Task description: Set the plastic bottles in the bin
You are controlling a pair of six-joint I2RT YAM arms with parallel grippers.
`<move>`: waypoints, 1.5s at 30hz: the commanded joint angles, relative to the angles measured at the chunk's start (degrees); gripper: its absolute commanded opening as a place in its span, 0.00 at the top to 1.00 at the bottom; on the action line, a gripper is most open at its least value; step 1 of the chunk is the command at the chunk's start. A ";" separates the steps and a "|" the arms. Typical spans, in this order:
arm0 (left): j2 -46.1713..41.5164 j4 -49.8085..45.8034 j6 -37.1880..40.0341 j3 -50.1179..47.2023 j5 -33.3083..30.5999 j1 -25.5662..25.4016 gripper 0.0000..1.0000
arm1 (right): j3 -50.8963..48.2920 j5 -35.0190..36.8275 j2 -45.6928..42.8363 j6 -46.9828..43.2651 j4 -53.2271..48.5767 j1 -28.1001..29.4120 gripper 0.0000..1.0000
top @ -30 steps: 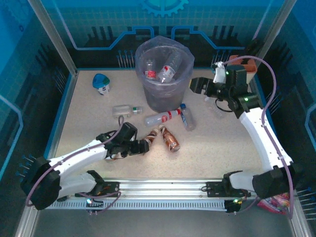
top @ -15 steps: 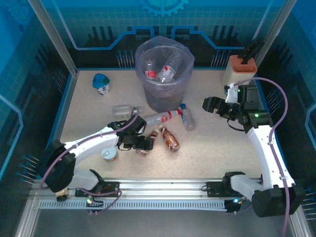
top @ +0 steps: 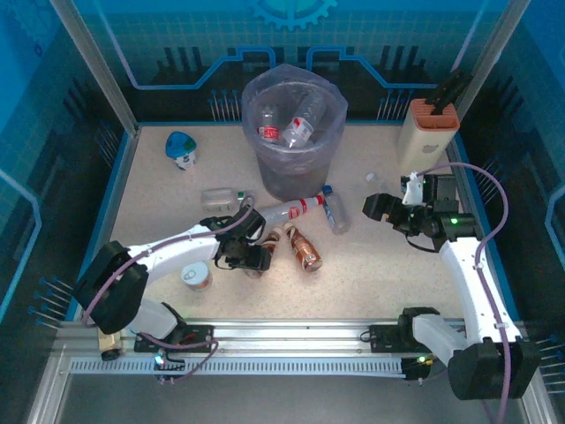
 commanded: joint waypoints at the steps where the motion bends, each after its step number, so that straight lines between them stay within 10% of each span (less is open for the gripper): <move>1: -2.10 0.25 -0.55 0.43 0.36 -0.27 0.47 | -0.01 -1.47 -0.33 1.25 2.36 -0.80 0.12; 16: -11.64 -7.47 -0.53 2.76 -3.63 -0.17 0.58 | -1.42 -0.66 -0.81 1.92 3.71 -0.77 0.12; 27: -18.83 -21.66 8.48 22.99 -7.97 1.67 0.63 | -1.13 0.11 -1.26 1.33 2.54 -0.91 0.12; 45: 12.63 -19.69 15.86 74.61 -3.16 15.07 0.70 | -8.01 -0.28 -9.24 3.10 0.35 -0.98 0.12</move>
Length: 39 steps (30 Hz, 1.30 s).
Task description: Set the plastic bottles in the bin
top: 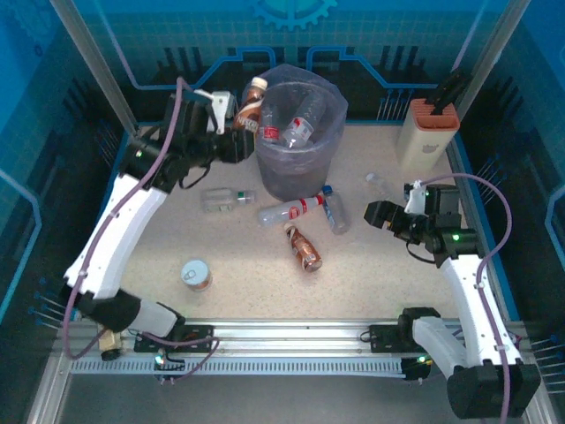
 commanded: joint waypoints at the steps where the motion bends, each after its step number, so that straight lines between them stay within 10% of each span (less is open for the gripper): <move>1: 6.79 -0.08 2.01 8.77 1.91 0.64 0.70 | -1.70 -0.78 -1.73 1.05 -1.06 -0.85 0.12; 10: 30.29 -10.63 4.06 38.24 1.68 0.84 0.69 | -3.63 -0.92 -3.79 0.95 -2.16 -0.85 0.12; 15: 33.90 -10.50 4.42 37.33 1.24 1.12 0.66 | -4.64 -0.78 -3.89 0.80 -1.69 -0.83 0.11; 25: 32.00 -8.00 5.29 35.28 1.40 1.11 0.11 | -4.93 -1.80 -1.95 0.80 0.00 -0.93 0.11; 39: 37.75 -0.57 4.25 33.67 0.54 1.12 0.44 | -5.65 -1.43 -1.33 0.44 0.27 -1.03 0.12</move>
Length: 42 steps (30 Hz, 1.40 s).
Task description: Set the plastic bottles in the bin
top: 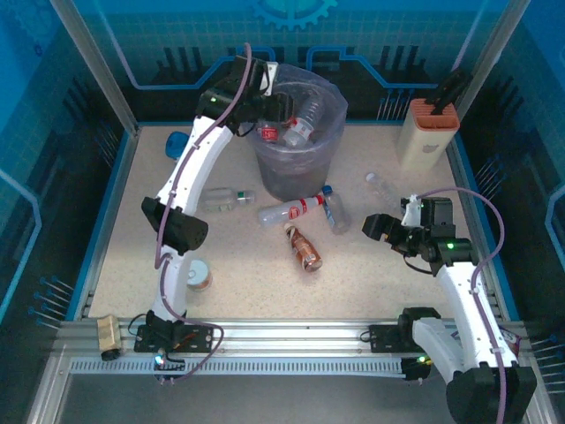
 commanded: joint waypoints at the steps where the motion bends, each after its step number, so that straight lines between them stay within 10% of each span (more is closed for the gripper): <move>1: 3.09 1.65 -0.09 -1.08 0.15 0.41 0.46 | -0.49 -0.86 -0.04 -0.12 -0.22 -0.77 0.12; 18: 7.01 3.90 -2.26 -4.22 -0.04 0.48 0.40 | -2.00 -2.18 -0.11 1.14 2.07 -0.82 0.12; 42: -10.68 4.34 0.17 -8.35 3.10 0.17 0.19 | 4.35 9.52 2.73 -3.10 0.78 -0.47 0.00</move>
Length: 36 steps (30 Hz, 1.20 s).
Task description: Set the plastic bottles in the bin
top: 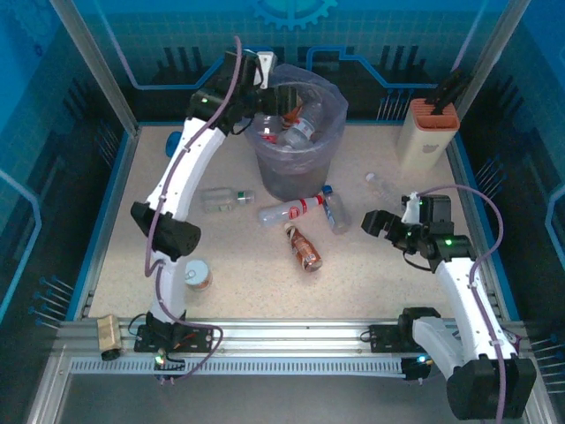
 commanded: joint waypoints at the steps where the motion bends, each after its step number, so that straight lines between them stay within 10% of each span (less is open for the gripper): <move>1: -5.06 -0.51 1.50 -4.16 0.87 0.09 0.19 | 4.53 6.49 0.87 -2.94 -1.64 -0.37 0.00; 13: -31.69 9.97 -0.29 -43.06 -1.70 0.00 0.13 | 18.39 22.54 17.16 -20.69 -3.70 -0.66 0.00; 36: -68.88 20.68 -27.21 -103.84 5.98 0.04 0.13 | 41.68 19.64 61.91 -43.75 -5.11 -2.47 0.05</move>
